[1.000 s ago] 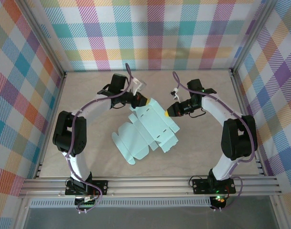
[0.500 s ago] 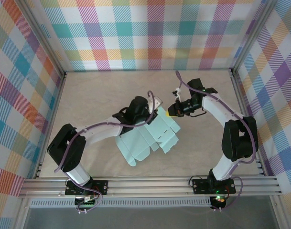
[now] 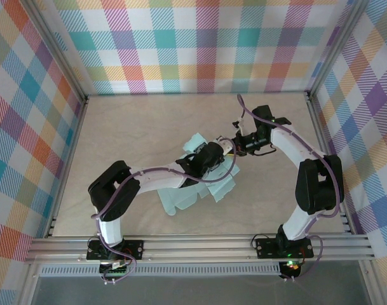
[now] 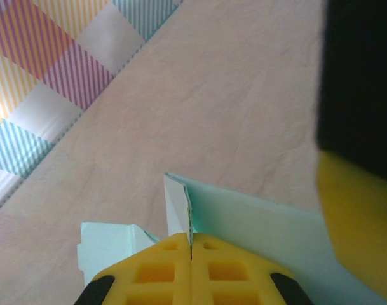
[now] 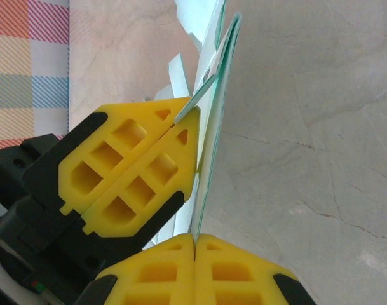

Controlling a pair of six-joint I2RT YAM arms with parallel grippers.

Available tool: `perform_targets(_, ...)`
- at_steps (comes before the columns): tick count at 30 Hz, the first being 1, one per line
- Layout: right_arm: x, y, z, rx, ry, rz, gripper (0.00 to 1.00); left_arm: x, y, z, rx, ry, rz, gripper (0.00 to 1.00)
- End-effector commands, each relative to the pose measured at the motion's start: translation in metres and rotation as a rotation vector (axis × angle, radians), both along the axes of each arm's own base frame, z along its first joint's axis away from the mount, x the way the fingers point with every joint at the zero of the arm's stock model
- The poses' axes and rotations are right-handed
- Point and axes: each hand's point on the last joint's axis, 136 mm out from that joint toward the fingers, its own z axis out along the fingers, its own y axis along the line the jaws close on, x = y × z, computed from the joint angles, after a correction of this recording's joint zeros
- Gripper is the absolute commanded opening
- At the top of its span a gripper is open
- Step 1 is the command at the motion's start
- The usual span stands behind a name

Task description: Fold the paper box

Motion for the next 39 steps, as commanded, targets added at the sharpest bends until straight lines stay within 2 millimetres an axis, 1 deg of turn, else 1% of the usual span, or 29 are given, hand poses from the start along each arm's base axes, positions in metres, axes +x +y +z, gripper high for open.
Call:
perform_targets(1,0.009,0.011,0.025,0.071,-0.138,0.048,0.00,-0.017,-0.018,0.035,-0.222,0.119,-0.159,0.00)
perform_targets(2,0.008,0.012,0.025,0.073,-0.140,0.052,0.00,-0.020,-0.018,0.036,-0.260,0.170,-0.205,0.01)
perform_targets(5,0.007,0.013,0.027,0.086,-0.142,0.059,0.00,-0.019,-0.008,0.042,-0.403,0.314,-0.281,0.01)
perform_targets(7,0.006,0.013,0.029,0.092,-0.145,0.061,0.00,-0.013,0.003,0.047,-0.465,0.348,-0.282,0.02)
perform_targets(8,0.006,0.014,0.029,0.095,-0.145,0.063,0.00,-0.011,0.007,0.047,-0.465,0.352,-0.279,0.02)
perform_targets(10,0.005,0.014,0.030,0.097,-0.145,0.063,0.00,-0.010,0.011,0.045,-0.423,0.347,-0.277,0.02)
perform_targets(14,0.005,0.014,0.031,0.101,-0.144,0.061,0.00,-0.014,0.007,0.041,-0.379,0.336,-0.286,0.04)
perform_targets(18,0.006,0.014,0.031,0.103,-0.144,0.057,0.00,-0.020,-0.005,0.031,-0.201,0.230,-0.246,0.05)
perform_targets(23,0.007,0.014,0.031,0.101,-0.142,0.054,0.00,-0.022,-0.020,0.022,-0.038,0.066,-0.160,0.05)
perform_targets(26,0.006,0.014,0.030,0.093,-0.148,0.055,0.00,-0.021,-0.023,0.020,-0.040,0.055,-0.140,0.05)
perform_targets(29,0.007,0.012,0.029,0.081,-0.162,0.054,0.00,-0.019,-0.021,0.028,-0.098,0.061,-0.131,0.08)
perform_targets(31,0.007,0.011,0.029,0.071,-0.175,0.055,0.00,-0.019,-0.017,0.036,-0.182,0.110,-0.142,0.13)
perform_targets(32,0.007,0.010,0.029,0.065,-0.181,0.054,0.00,-0.018,-0.013,0.041,-0.232,0.140,-0.146,0.19)
perform_targets(34,0.008,0.008,0.030,0.059,-0.200,0.054,0.00,-0.020,-0.006,0.052,-0.332,0.198,-0.170,0.33)
perform_targets(36,0.009,0.007,0.030,0.056,-0.217,0.049,0.00,-0.018,0.008,0.066,-0.425,0.225,-0.155,0.48)
perform_targets(37,0.010,0.006,0.031,0.059,-0.225,0.047,0.00,-0.019,0.014,0.072,-0.463,0.235,-0.154,0.54)
perform_targets(39,0.012,0.004,0.033,0.073,-0.234,0.040,0.00,-0.019,0.032,0.082,-0.542,0.250,-0.136,0.64)
